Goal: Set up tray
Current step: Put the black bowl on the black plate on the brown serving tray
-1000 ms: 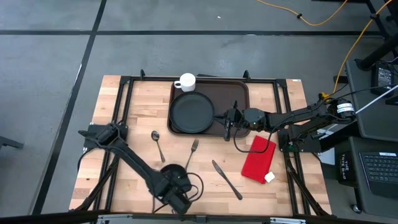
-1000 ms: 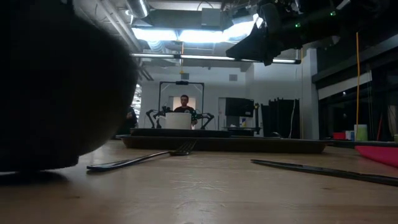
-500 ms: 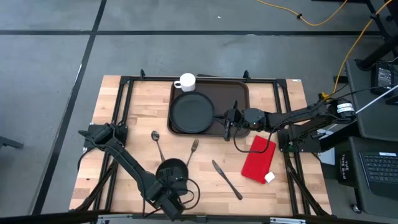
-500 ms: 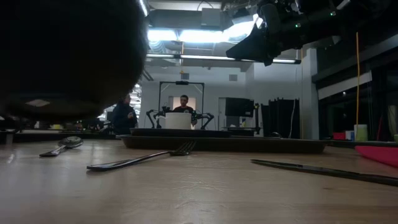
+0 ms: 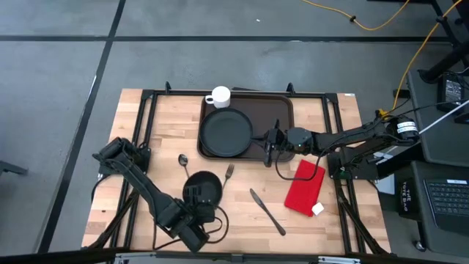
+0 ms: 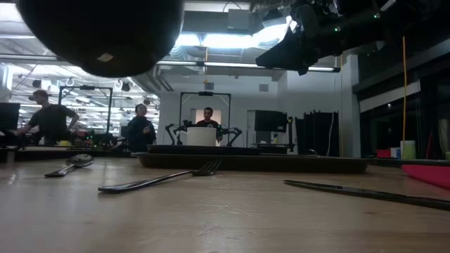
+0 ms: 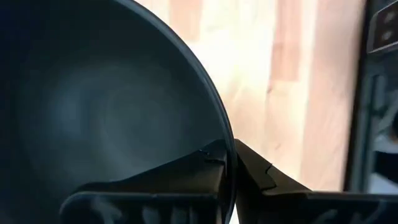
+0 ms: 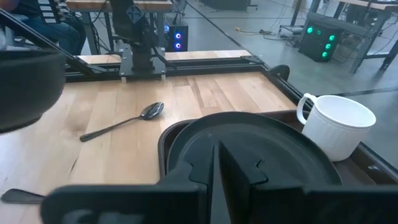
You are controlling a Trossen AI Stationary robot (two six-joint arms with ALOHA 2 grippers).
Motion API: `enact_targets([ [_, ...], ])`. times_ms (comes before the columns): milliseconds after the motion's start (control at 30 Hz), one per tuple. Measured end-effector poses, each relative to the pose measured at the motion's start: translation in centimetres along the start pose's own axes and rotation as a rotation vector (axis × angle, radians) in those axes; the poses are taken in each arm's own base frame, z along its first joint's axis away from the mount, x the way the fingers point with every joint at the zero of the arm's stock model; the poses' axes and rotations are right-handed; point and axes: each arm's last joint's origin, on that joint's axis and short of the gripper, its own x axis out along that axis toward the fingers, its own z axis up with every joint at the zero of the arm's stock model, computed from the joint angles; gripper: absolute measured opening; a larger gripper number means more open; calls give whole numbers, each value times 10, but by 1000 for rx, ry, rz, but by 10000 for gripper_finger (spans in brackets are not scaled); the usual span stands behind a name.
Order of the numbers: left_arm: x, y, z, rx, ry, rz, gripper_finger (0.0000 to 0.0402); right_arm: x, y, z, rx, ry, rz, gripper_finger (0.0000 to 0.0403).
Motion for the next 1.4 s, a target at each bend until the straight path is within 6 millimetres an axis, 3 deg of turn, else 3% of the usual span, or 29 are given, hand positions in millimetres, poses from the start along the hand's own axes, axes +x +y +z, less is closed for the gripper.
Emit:
enact_targets([
  [233, 3, 17, 3, 93, 71, 59, 2, 3, 1, -4, -5, 17, 5, 30],
  [400, 17, 34, -3, 121, 132, 84, 2, 8, 1, -11, -25, 48, -1, 30],
  [700, 30, 102, -9, 114, 20, 3, 2, 13, 0, -18, -68, 76, -10, 30],
  [900, 42, 154, -13, 115, 48, 31, 2, 13, 0, -18, -65, 77, -11, 30],
  [1200, 59, 202, 7, 307, 17, -28, 2, 13, 0, -18, -63, 77, -12, 30],
  [1400, 67, 241, 15, 338, -5, -76, 2, 13, -1, -18, -61, 76, -36, 17],
])
